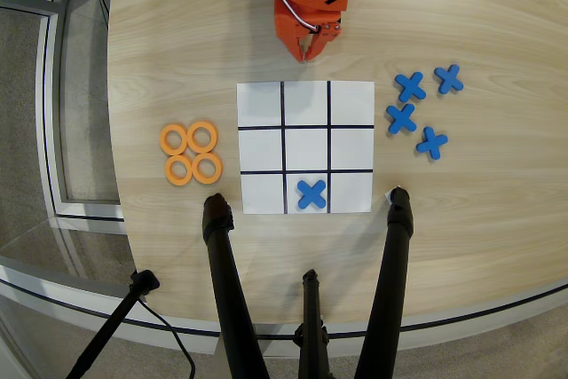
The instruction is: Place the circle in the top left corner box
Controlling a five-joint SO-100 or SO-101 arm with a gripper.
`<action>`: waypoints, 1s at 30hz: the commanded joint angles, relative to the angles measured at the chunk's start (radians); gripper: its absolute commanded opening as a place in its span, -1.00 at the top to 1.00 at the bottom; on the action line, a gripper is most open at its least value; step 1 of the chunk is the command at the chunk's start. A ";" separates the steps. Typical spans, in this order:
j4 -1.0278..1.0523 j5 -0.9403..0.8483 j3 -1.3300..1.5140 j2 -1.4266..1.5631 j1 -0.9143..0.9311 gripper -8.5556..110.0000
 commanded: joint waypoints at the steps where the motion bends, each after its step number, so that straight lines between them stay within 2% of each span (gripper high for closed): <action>1: -0.011 0.009 -0.075 -0.060 0.029 0.86; 12: 0.000 0.006 -0.091 -0.063 0.032 0.85; 17: -0.043 -0.018 -0.278 -0.221 0.129 0.75; 19: -0.164 -0.031 -0.341 -0.350 0.193 0.67; 21: -0.383 -0.031 -0.353 -0.508 0.247 0.58; 25: -0.831 -0.038 -0.333 -0.831 0.339 0.55; 30: -0.988 -0.061 -0.446 -1.114 0.400 0.55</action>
